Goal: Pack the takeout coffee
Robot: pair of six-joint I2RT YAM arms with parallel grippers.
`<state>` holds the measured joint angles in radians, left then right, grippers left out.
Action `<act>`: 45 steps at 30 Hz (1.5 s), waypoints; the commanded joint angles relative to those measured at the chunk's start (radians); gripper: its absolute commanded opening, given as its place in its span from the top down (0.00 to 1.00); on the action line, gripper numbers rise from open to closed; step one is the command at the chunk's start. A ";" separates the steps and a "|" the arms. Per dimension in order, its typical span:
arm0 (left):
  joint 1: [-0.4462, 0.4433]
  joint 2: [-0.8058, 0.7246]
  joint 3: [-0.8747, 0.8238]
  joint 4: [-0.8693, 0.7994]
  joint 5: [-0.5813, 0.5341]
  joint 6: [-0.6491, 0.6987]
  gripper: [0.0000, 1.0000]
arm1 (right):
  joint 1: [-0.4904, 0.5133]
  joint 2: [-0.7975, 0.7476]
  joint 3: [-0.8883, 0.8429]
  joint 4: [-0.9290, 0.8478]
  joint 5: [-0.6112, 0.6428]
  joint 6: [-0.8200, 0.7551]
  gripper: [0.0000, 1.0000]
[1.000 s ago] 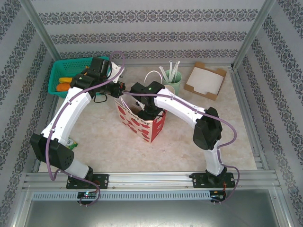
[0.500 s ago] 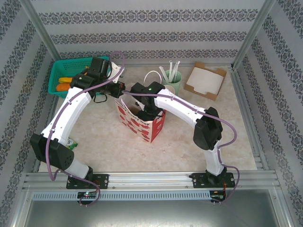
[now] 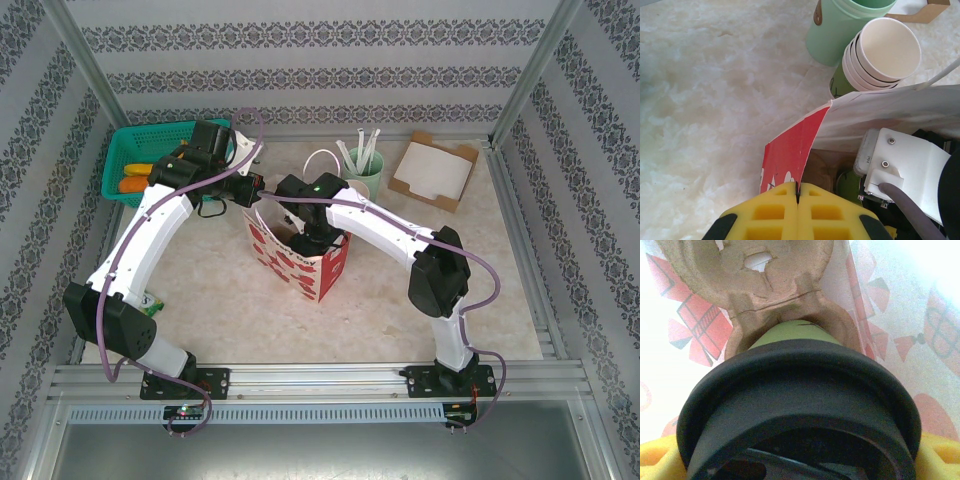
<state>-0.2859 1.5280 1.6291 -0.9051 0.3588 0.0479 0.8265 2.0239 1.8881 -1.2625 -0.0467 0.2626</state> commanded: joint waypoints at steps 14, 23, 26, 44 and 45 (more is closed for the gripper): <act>0.008 -0.002 0.005 0.024 0.013 0.009 1.00 | -0.014 -0.017 -0.018 0.009 -0.010 0.011 0.59; 0.008 -0.001 0.005 0.022 0.012 0.009 1.00 | -0.024 -0.010 -0.038 -0.017 0.015 0.036 0.59; 0.007 -0.002 0.005 0.022 0.011 0.009 1.00 | -0.024 -0.004 -0.033 -0.026 0.021 0.038 0.59; 0.008 0.001 0.006 0.020 0.013 0.009 1.00 | -0.026 0.004 -0.027 -0.032 0.013 0.035 0.59; 0.008 0.001 0.006 0.019 0.014 0.009 1.00 | -0.026 0.004 -0.030 -0.031 0.012 0.035 0.59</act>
<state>-0.2859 1.5280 1.6291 -0.9051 0.3622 0.0479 0.8131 2.0239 1.8732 -1.2598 -0.0528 0.2852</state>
